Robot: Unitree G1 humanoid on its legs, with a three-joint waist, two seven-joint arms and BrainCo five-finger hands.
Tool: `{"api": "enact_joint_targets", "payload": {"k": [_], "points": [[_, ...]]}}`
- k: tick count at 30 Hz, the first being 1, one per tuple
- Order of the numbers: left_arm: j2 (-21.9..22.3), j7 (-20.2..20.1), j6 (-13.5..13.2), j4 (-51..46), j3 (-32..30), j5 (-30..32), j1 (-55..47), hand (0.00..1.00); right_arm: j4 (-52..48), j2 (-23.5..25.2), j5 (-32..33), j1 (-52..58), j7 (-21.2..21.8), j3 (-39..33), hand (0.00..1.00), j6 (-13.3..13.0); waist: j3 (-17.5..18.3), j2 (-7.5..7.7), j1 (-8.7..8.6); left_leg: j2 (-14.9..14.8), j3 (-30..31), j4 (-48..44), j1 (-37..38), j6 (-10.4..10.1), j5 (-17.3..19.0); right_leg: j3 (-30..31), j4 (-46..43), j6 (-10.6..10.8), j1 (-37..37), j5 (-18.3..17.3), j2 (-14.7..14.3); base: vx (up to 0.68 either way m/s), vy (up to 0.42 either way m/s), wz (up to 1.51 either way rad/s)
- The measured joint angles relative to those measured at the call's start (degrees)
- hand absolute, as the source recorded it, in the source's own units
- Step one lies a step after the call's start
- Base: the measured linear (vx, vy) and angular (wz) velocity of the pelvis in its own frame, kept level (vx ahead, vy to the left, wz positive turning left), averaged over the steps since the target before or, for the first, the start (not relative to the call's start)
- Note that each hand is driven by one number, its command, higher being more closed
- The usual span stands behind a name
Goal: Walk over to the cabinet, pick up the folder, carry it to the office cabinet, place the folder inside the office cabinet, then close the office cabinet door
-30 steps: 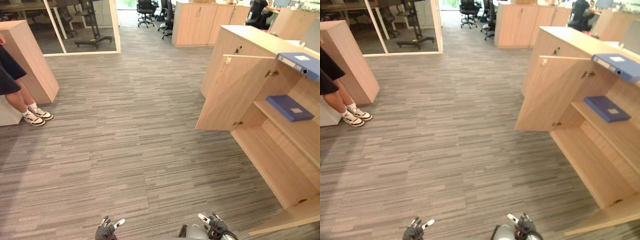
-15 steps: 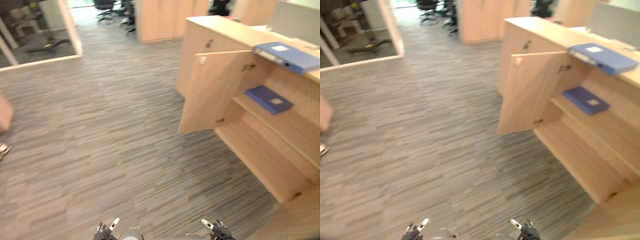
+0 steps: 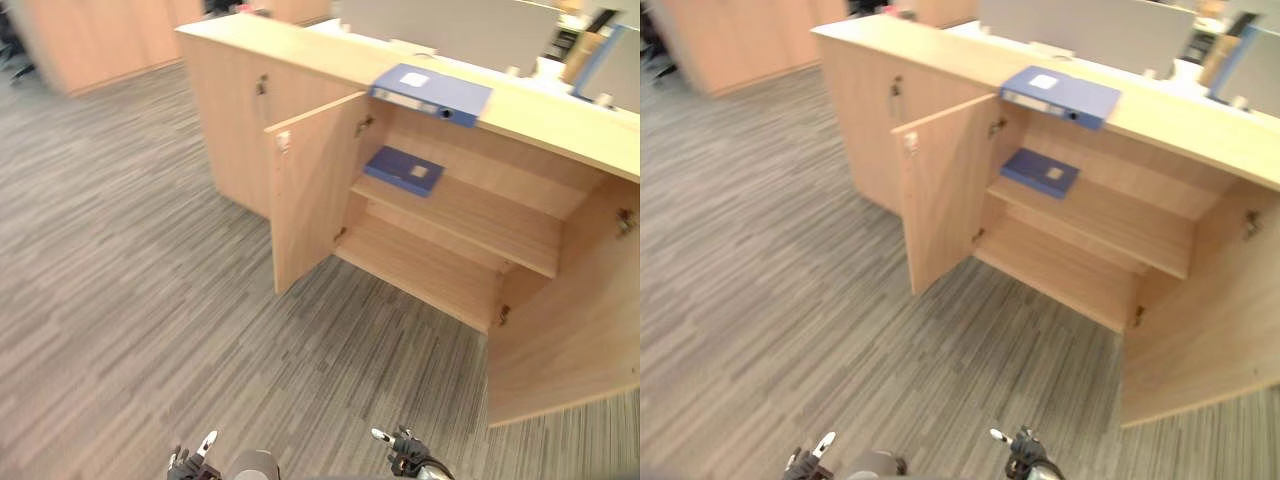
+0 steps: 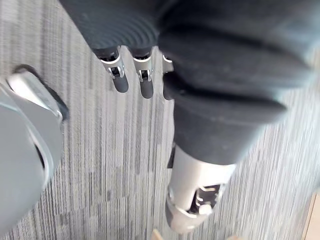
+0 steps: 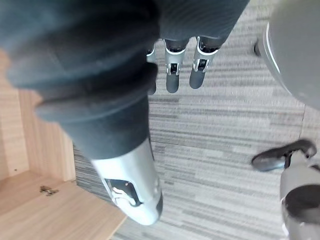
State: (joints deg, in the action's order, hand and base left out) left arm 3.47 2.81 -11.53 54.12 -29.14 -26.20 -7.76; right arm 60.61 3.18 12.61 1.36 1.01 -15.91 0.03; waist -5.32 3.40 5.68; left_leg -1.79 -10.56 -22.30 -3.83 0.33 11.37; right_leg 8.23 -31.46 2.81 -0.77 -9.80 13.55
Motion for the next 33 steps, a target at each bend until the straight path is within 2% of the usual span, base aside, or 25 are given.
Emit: {"api": "enact_joint_targets", "payload": {"k": [1, 2, 3, 5, 7, 9, 11, 12, 13, 14, 15, 16, 18, 20, 21, 23, 24, 25, 26, 28, 29, 30, 31, 32, 33], "points": [[0.0, 0.0, 0.0, 0.6, 0.3, 0.2, 0.5, 0.00, -0.5, 0.0, -0.2, 0.0, 0.0, -0.1, 0.00, 0.0, -0.2, -0.21, -0.14, 0.5, -0.9, 0.9, 1.3, 0.3, 0.1, -0.1, -4.0, -0.6, 2.0, 0.6, 0.5, 0.14, 0.292, -1.15], [-0.3, 0.0, 0.1, 1.7, 0.5, 1.8, 1.8, 0.00, -0.9, -0.1, -0.3, -0.1, 0.0, -0.2, 0.00, 0.2, -0.2, -0.11, -0.25, 1.5, -3.2, 3.1, 4.3, 1.0, 0.4, -1.1, -13.0, -3.3, 6.4, 1.6, 1.7, 0.14, 0.289, -0.75], [-0.6, -0.1, 0.2, 2.2, 0.5, 2.0, 2.3, 0.00, -1.2, -0.1, -0.3, -0.1, 0.0, -0.3, 0.00, 0.2, -0.3, -0.09, -0.50, 2.0, -4.3, 4.4, 6.1, 1.5, 0.7, -3.0, -17.4, -4.0, 8.4, 1.5, 2.8, 0.11, 0.183, -0.75], [-1.0, -0.1, 0.8, 2.9, 0.9, 3.2, 3.2, 0.00, -1.8, -0.1, -0.2, -0.2, 0.0, -0.3, 0.00, -0.3, -0.2, -0.08, -1.71, 2.4, -6.4, 7.8, 10.5, 1.6, 1.3, -11.2, -23.1, -2.5, 12.3, 0.6, 4.8, 0.11, 0.058, -0.57], [-1.1, -0.2, 0.9, 3.1, 1.0, 3.7, 3.0, 0.00, -1.9, -0.1, -0.2, -0.4, 0.1, -0.5, 0.00, -1.3, -0.3, -0.30, -2.37, 1.7, -8.0, 10.2, 13.2, 1.8, 2.0, -18.2, -19.3, -1.6, 13.8, -1.3, 4.6, 0.15, -0.035, -0.54], [-1.0, -0.2, 1.1, 4.2, 0.9, 4.2, 3.1, 0.00, -1.9, -0.3, -0.2, -1.1, 0.1, -1.8, 0.00, -1.8, -0.8, -1.12, -3.26, -0.7, -8.9, 10.8, 15.3, 0.0, 3.4, -24.6, -9.7, -1.0, 14.8, -1.9, 1.7, 0.20, -0.115, -0.42], [-1.1, -0.4, 1.2, 4.3, 0.8, 5.7, 3.1, 0.00, -1.3, -0.3, -0.3, -1.4, 0.2, -3.1, 0.00, -1.7, -1.0, -1.08, -3.52, -1.5, -8.6, 12.3, 17.2, -1.1, 4.0, -25.8, -1.7, -1.3, 15.3, -1.2, 0.1, 0.21, -0.161, 0.00], [-1.1, -0.5, 1.2, 4.3, 0.8, 6.4, 3.1, 0.00, -1.2, -0.5, -0.4, -1.3, 0.2, -3.2, 0.00, -1.6, -1.0, -0.97, -3.55, -1.4, -8.3, 12.7, 17.9, -1.8, 4.4, -26.0, 1.2, -2.2, 15.2, -0.1, -0.1, 0.42, -0.255, 0.24], [0.2, -0.7, 1.5, 5.3, 0.5, 7.5, 3.2, 0.00, -0.7, -2.5, -0.6, -1.1, 0.6, -3.2, 0.00, -1.3, -1.0, -2.54, -3.90, -2.3, -5.5, 14.0, 19.6, -2.2, 4.9, -27.3, 0.8, -2.9, 13.4, 1.2, -1.2, 0.40, -0.211, 0.25], [1.0, -0.9, 1.5, 5.5, 0.0, 8.1, 3.0, 0.00, 0.0, -3.6, -0.6, -1.1, 0.6, -3.3, 0.00, -1.2, -0.3, -3.77, -3.87, -3.1, -3.9, 14.5, 20.0, -2.3, 4.2, -27.7, 0.6, -3.2, 13.4, -0.2, -2.5, 0.53, -0.259, 0.20], [1.0, -1.1, 1.7, 5.8, -0.2, 8.3, 3.0, 0.00, 0.3, -3.8, -0.6, -1.2, 0.6, -3.3, 0.00, -1.2, -0.3, -3.98, -3.82, -3.5, -2.9, 14.4, 20.0, -2.5, 3.7, -28.0, 0.0, -3.4, 13.5, -1.3, -2.8, 0.47, -0.258, -0.07], [1.1, -1.2, 1.8, 5.6, -0.9, 8.3, 3.3, 0.00, 0.4, -3.8, -1.4, -1.3, 0.7, -3.2, 0.00, -1.1, -0.4, -4.36, -3.86, -4.6, -1.3, 12.5, 19.6, -3.1, 3.2, -28.3, -0.1, -4.1, 13.0, -2.8, -3.9, 0.55, -0.345, -0.18], [1.1, -1.2, 2.1, 5.0, -3.6, 8.1, 3.4, 0.00, 0.4, -3.5, -2.6, -1.0, 0.8, -3.7, 0.00, -0.9, -0.9, -3.87, -4.51, -7.1, 1.1, -0.5, 15.0, -3.4, 3.4, -28.4, 2.2, -4.2, 9.9, -4.1, -6.0, 0.44, -0.293, -0.17], [1.4, -1.3, 2.3, 4.1, -5.2, 7.4, 3.5, 0.00, 0.2, -3.7, -2.5, -0.1, 0.7, -5.3, 0.00, -0.5, -2.0, -4.27, -4.42, -11.5, 3.6, -24.5, 6.5, -6.2, -1.9, -28.0, 7.0, -4.9, 3.5, -4.5, -9.7, 0.40, -0.186, -0.37], [1.4, -1.3, 2.5, 4.0, -5.2, 6.5, 3.0, 0.00, 0.3, -4.0, -2.5, 0.5, 0.7, -5.2, 0.00, -0.1, -2.2, -4.59, -3.99, -13.7, 3.8, -35.0, 2.8, -6.7, -2.3, -26.6, 9.4, -5.2, -0.1, -4.7, -11.6, 0.38, -0.082, -0.56], [1.0, -1.3, 2.6, 2.9, -5.0, 5.9, 2.4, 0.00, 0.7, -4.1, -2.6, 1.3, 0.7, -5.1, 0.00, 0.2, -2.4, -4.16, -2.92, -14.2, 2.8, -41.4, -1.9, -6.3, -1.8, -24.2, 13.1, -5.8, -4.3, -5.3, -12.6, 0.43, -0.005, -0.75], [1.0, -1.5, 2.6, 2.2, -4.8, 5.4, 2.0, 0.00, 1.6, -4.2, -2.8, 1.7, 0.6, -5.3, 0.00, 0.8, -2.5, -3.70, -2.38, -13.2, 1.9, -40.9, -6.1, -5.4, -0.7, -22.1, 15.6, -5.6, -6.7, -5.4, -12.4, 0.35, 0.035, -0.74], [1.0, -1.5, 2.6, 2.2, -4.8, 5.3, 1.9, 0.00, 1.9, -4.3, -2.8, 1.7, 0.6, -5.3, 0.00, 0.9, -2.5, -3.69, -2.32, -12.9, 1.9, -40.4, -6.9, -5.1, -0.3, -21.5, 16.0, -5.4, -7.0, -5.5, -12.3, 0.37, 0.074, -0.80], [1.0, -1.5, 2.7, 2.2, -4.5, 5.1, 1.6, 0.00, 2.6, -4.5, -2.8, 1.6, 0.5, -5.4, 0.00, 1.2, -2.8, -3.55, -1.91, -11.5, 1.6, -37.2, -9.9, -4.5, 1.0, -19.7, 17.3, -4.2, -8.7, -4.8, -11.5, 0.34, 0.119, -0.77], [0.9, -1.6, 2.6, 1.8, -4.4, 3.6, 1.7, 0.00, 2.7, -4.4, -2.7, 1.6, 0.5, -5.3, 0.00, 1.5, -3.2, -2.94, -1.14, -8.9, 1.4, -28.0, -12.3, -4.2, 2.8, -17.2, 19.2, -3.6, -11.1, -4.6, -9.3, 0.49, 0.228, -0.82], [0.8, -1.6, 2.4, 1.4, -3.7, 3.7, 1.8, 0.00, 2.7, -4.2, -2.7, 1.3, 0.5, -5.3, 0.00, 1.4, -3.5, -2.57, -0.82, -6.8, 1.3, -18.5, -12.5, -4.4, 2.5, -16.8, 20.1, -2.8, -12.6, -4.7, -7.2, 0.54, 0.356, -0.72], [0.8, -1.8, 2.3, 1.5, -3.0, 3.9, 1.7, 0.00, 2.6, -4.1, -2.6, 1.1, 0.5, -5.2, 0.00, 1.3, -3.3, -2.97, -0.72, -5.7, 2.0, -7.9, -12.1, -3.7, -0.7, -16.1, 21.0, -1.1, -13.7, -5.1, -5.9, 0.45, 0.310, -0.68], [0.9, -1.9, 2.2, 1.7, -2.6, 3.9, 1.7, 0.00, 2.5, -4.2, -2.6, 1.1, 0.5, -5.0, 0.00, 1.2, -3.2, -3.12, -0.62, -5.4, 2.3, -5.0, -12.0, -3.1, -5.7, -15.6, 21.5, 0.1, -14.7, -5.8, -5.3, 0.49, 0.355, -0.47], [-0.2, -2.1, 2.3, 2.0, -2.4, 4.2, 2.0, 0.00, 2.6, -3.4, -2.6, 1.3, 0.2, -4.2, 0.00, 1.1, -2.8, -1.70, -0.44, -3.3, 0.9, -4.9, -10.9, -1.5, -6.1, -15.0, 22.1, 0.8, -16.0, -5.9, -3.2, 0.41, 0.278, -0.17], [-0.9, -2.2, 2.0, 2.0, -1.5, 4.5, 2.4, 0.00, 2.5, -2.5, -2.6, 1.1, 0.1, -4.1, 0.00, 1.0, -1.9, -0.66, -0.70, -2.4, 0.3, -4.9, -11.0, -0.8, -4.7, -14.8, 22.3, -0.2, -15.4, -3.3, -2.5, 0.58, 0.423, -0.12]]}}
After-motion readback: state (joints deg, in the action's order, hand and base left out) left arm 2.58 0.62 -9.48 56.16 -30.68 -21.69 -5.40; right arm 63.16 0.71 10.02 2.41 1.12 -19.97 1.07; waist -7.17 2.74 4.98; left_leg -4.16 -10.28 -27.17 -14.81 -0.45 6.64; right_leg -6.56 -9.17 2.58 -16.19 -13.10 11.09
